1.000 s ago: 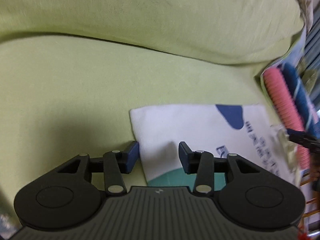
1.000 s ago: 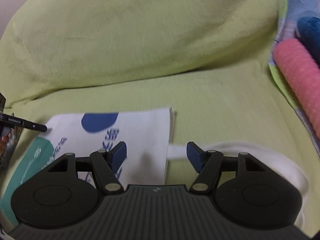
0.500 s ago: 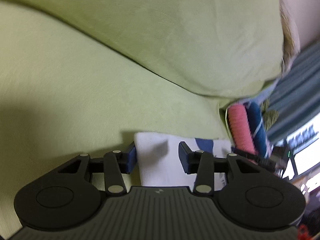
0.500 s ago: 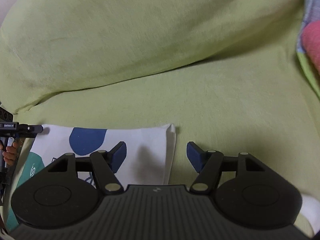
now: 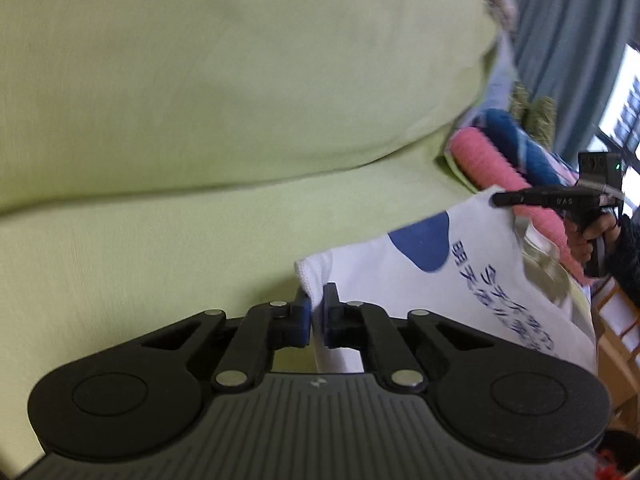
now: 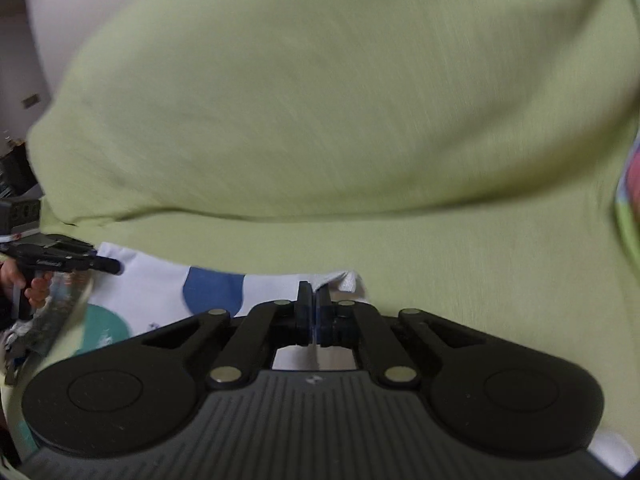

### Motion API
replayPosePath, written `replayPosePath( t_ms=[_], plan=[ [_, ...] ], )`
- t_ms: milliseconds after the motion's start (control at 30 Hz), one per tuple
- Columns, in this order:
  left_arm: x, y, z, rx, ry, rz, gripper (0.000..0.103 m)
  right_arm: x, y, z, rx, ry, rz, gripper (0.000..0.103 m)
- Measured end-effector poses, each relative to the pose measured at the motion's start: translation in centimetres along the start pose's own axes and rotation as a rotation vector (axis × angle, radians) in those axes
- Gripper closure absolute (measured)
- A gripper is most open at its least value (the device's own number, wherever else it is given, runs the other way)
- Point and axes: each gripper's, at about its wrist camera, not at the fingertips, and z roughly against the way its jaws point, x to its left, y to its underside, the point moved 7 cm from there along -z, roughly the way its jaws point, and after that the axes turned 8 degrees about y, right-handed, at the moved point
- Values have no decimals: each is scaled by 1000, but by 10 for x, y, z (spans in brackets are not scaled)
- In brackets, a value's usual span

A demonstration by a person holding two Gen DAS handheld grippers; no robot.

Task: Fold shopping bag
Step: 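Fold the tote lengthwise with both grippers and lay it down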

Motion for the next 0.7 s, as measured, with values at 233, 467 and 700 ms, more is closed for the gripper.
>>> replayPosePath(
  t_ms=[233, 467, 700],
  plan=[
    [-95, 30, 70, 61, -35, -291, 101, 30, 34, 121, -73, 13, 176, 102],
    [-169, 131, 65, 339, -173, -598, 95, 47, 134, 161, 105, 145, 317, 102],
    [-197, 193, 56, 489, -366, -860, 75, 51, 191, 163, 216, 358, 361, 90]
  ],
)
